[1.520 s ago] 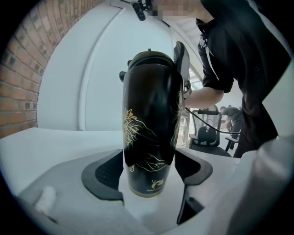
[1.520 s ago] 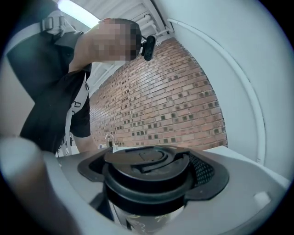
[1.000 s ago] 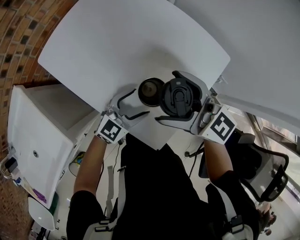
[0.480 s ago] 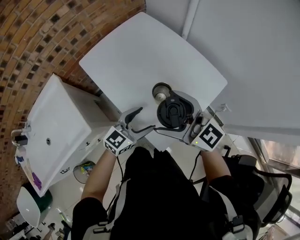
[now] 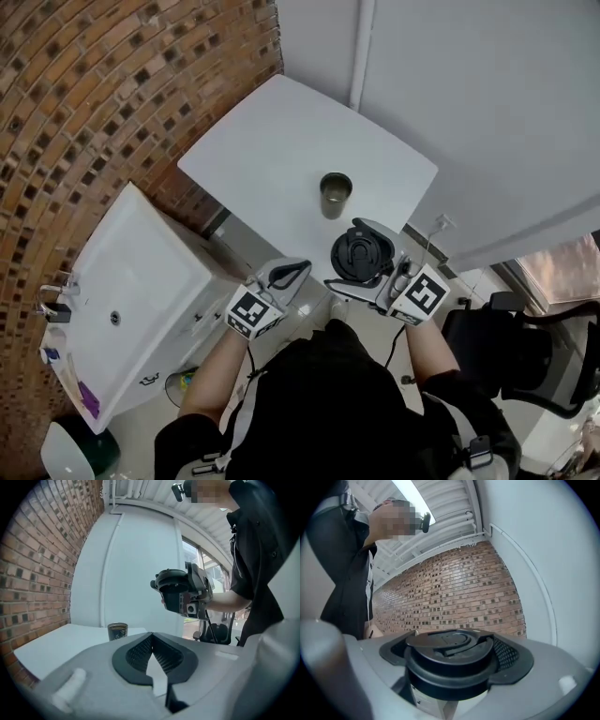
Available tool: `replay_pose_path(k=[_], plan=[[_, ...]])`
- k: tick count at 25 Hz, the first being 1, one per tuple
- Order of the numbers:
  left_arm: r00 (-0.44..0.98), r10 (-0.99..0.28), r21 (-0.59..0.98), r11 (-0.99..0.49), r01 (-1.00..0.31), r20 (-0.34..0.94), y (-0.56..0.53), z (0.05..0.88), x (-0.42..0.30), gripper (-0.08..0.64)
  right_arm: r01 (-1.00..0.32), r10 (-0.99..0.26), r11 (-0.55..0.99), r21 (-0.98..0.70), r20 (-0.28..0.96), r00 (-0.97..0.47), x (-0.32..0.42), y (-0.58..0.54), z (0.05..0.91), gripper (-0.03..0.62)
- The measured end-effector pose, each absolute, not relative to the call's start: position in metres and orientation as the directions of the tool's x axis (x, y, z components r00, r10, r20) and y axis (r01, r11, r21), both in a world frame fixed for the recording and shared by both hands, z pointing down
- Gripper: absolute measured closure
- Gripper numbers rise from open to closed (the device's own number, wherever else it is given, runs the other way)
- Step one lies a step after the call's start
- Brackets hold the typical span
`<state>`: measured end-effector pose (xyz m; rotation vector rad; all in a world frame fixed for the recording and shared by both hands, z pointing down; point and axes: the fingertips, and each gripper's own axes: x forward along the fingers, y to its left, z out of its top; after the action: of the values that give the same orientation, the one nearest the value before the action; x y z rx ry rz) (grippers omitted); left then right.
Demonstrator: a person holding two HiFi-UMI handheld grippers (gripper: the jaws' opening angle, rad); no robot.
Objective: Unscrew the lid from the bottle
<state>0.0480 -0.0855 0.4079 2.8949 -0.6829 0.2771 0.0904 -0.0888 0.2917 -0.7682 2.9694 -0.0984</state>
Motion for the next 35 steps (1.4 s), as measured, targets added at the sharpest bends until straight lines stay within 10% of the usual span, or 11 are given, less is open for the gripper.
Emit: replay_pose_path(k=[24,35], plan=[[0.939,-0.345,0.077,-0.936,-0.344,-0.005,0.059,0.307,-0.019,0.559,-0.639,-0.64,0.767,0.059,0.146,-0.754,0.08,0.108,0.278,0.1],[0.917,-0.4,0.108,-0.912,-0.396,-0.011,0.07,0.304,-0.008,0.558,-0.701,-0.701,0.713,0.009,0.042,-0.712,0.107,0.116,0.264,0.098]])
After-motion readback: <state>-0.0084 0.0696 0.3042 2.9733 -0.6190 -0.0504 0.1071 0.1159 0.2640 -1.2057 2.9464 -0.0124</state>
